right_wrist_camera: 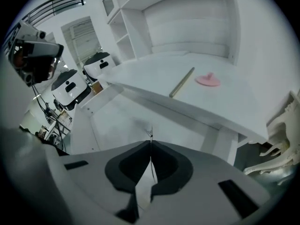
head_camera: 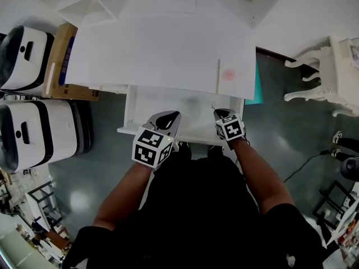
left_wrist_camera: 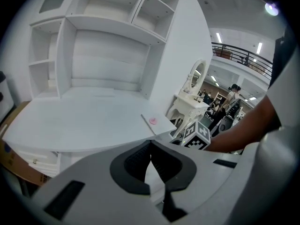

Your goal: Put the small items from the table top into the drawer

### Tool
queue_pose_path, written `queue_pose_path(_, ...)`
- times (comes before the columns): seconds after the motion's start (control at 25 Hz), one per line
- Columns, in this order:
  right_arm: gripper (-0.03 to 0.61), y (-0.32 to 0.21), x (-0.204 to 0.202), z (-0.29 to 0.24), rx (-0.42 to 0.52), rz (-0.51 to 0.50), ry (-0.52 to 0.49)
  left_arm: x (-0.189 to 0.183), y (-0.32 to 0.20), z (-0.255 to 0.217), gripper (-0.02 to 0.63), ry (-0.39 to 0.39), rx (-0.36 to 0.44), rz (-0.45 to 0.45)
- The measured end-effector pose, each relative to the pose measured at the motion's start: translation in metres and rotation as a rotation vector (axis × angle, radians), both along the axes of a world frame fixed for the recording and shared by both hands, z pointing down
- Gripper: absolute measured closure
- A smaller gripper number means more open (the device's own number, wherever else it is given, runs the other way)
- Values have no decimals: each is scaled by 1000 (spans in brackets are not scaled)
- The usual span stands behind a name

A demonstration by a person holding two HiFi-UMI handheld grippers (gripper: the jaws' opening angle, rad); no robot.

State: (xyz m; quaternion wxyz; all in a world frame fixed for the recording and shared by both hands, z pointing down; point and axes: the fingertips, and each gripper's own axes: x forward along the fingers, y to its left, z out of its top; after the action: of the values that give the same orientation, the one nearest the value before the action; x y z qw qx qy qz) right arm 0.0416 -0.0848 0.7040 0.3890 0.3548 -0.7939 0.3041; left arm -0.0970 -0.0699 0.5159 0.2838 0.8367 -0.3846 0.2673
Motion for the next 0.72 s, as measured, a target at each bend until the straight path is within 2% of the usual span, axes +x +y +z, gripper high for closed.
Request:
queue_pose_path(0.2, 546, -15, -8, 38, -22, -35, 75, -7, 7, -1, 603, -7, -10, -26)
queue_pose_path(0.48, 546, -35, -17, 67, -51, -40, 108, -22, 9, 3, 603, -12, -33, -88)
queue_pose_path(0.72, 546, -35, -14, 82, -1, -154, 216, -30, 11, 7, 603, -5, -42, -130)
